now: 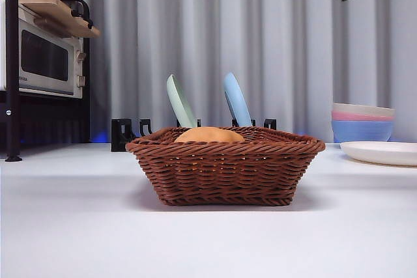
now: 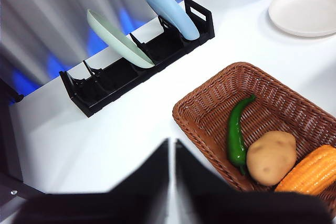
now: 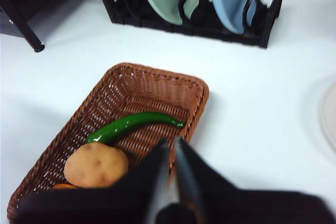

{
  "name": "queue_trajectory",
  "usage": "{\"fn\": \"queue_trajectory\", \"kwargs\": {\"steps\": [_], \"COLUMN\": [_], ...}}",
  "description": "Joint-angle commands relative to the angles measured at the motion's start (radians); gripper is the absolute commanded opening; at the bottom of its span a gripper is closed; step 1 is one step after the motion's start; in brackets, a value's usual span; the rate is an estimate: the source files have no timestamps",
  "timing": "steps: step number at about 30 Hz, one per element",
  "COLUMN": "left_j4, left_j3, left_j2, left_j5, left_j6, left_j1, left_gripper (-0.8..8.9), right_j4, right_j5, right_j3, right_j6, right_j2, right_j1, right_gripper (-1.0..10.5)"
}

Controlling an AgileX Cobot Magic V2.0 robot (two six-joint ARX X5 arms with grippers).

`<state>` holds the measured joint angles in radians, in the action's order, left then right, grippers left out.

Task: Pick up the basket,pick up the corn from the table,pick up the potato from the table,pick up the cucumber from the table,put all items into the basket

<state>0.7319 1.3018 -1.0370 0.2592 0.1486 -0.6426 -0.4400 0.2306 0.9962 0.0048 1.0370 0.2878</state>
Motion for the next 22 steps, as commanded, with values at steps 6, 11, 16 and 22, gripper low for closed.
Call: {"fn": "queue_trajectory", "kwargs": {"steps": [6, 11, 16, 22], "left_j4": [-0.203, -0.293, -0.252, -0.189], "left_j3": [-0.394, -0.622, -0.660, -0.660], "left_j2": [0.264, 0.433, 0.473, 0.453], "left_j5": [0.015, 0.029, 0.028, 0.028], "left_j6": [-0.029, -0.080, -0.129, -0.126], "left_j1": [0.004, 0.003, 0.003, 0.003], "left_gripper": [-0.08, -0.08, -0.03, -0.03], "right_j4": [0.079, 0.110, 0.109, 0.109], "right_j5": [-0.051, -0.054, -0.054, -0.054], "right_j3": [-0.225, -0.351, -0.357, -0.357], "right_j6": [-0.018, -0.013, 0.024, 0.024], "right_j2": [-0.198, -0.344, -0.367, -0.367], "right_j1": [0.003, 0.003, 0.002, 0.002], "right_gripper": [-0.2, -0.2, -0.1, 0.0]}}
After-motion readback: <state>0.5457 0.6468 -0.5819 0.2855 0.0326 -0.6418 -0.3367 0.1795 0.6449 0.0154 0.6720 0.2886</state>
